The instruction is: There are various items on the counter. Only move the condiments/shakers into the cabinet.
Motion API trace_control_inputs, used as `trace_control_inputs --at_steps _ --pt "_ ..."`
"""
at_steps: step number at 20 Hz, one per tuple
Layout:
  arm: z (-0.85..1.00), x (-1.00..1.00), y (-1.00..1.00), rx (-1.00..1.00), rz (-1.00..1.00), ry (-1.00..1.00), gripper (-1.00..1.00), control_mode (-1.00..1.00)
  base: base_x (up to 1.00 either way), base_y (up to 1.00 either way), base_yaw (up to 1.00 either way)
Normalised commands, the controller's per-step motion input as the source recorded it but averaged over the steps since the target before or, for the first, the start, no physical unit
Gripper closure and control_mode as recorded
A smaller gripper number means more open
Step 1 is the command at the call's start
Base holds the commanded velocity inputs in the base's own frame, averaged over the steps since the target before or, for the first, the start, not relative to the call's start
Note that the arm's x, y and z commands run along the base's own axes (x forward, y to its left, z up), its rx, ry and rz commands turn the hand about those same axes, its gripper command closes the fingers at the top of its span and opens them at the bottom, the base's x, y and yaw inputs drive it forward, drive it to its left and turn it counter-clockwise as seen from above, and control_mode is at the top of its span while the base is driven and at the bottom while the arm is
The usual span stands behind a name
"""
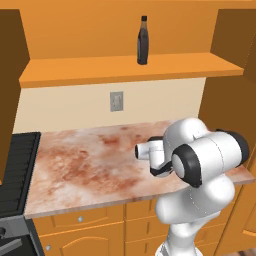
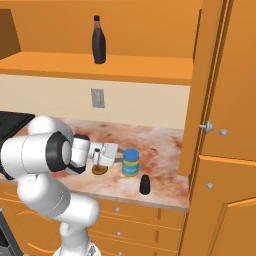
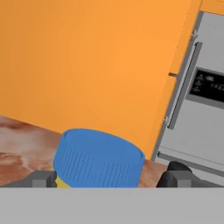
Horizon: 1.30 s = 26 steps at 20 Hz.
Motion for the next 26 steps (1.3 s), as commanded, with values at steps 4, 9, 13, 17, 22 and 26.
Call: trace_control_inputs --at_steps 4,9,13,17,22,26 --pt "-0.01 0.0 -0.02 0.0 0.0 0.0 -1.0 -1.0 0.0 0.0 0.0" --pt "-0.01 0.01 0.0 0.0 0.05 0.0 -1.0 -1.0 0.0 0.0 0.0" --pt "-0.04 0.04 0.0 0.0 0.04 0.0 -1.0 -1.0 0.0 0.0 0.0" --pt "-0.2 0.02 0.0 -0.04 0.03 0.02 -1.0 -1.0 0.0 0.0 0.0" --pt "-0.15 0.0 0.0 -0.02 0.01 0.01 -1.0 -1.0 0.0 0.0 0.0" --pt "-0.09 0.07 0.0 -0.01 0.0 0.0 -1.0 -1.0 0.0 0.0 0.0"
